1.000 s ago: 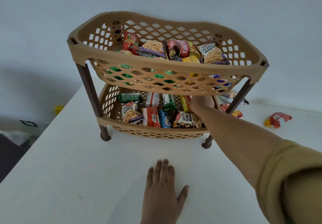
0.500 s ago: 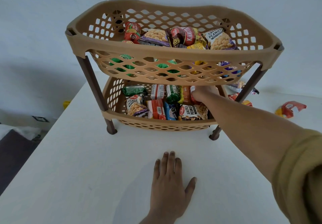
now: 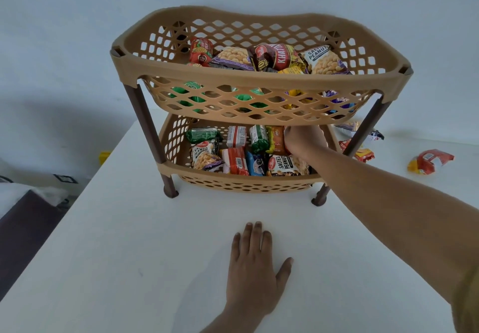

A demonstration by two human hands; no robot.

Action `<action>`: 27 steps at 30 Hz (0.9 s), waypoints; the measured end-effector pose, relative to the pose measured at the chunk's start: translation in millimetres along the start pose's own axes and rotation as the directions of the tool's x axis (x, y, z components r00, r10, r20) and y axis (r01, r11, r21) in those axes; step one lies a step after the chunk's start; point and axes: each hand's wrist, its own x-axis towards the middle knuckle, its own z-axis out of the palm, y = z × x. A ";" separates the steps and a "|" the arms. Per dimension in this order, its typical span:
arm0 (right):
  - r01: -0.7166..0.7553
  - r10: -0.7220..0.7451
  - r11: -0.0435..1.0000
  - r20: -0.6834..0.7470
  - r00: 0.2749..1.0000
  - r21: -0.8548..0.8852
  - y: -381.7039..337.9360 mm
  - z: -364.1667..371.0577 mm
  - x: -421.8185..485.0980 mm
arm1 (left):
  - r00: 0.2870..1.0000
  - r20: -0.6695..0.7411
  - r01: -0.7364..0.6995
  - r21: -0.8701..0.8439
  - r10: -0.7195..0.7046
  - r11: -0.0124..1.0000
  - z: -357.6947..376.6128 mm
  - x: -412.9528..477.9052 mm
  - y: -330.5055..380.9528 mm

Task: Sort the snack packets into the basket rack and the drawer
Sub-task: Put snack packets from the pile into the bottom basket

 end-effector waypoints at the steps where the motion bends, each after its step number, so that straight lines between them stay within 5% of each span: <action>1: 0.054 -0.054 0.998 -0.023 0.998 0.009 -2.7 -4.7 -9.2 | 1.000 -0.004 -0.010 -0.003 0.010 1.000 0.7 -1.2 -0.4; 6: 0.427 -0.417 0.904 -0.186 0.890 0.013 -14.5 -25.7 -79.1 | 1.000 -0.018 -0.020 -0.026 0.019 0.999 0.8 -1.9 0.1; 11: 0.486 -0.484 0.874 -0.063 0.873 0.006 14.7 -24.3 -176.7 | 0.999 -0.026 -0.028 -0.045 0.027 0.999 5.4 -2.4 -2.8; 18: 0.298 -0.265 0.947 0.230 0.936 -0.122 94.1 14.9 -277.6 | 0.999 -0.033 -0.008 -0.066 0.006 0.998 10.2 -2.7 -5.2; 22: 0.139 -0.102 0.979 0.238 0.966 -0.146 118.5 23.0 -297.8 | 0.999 -0.031 -0.015 -0.056 0.013 0.998 10.8 -2.2 -5.0; 27: 0.140 -0.082 0.966 0.258 0.963 -0.217 121.1 28.3 -302.5 | 0.998 -0.053 -0.019 -0.057 0.016 0.998 12.6 -2.4 -6.6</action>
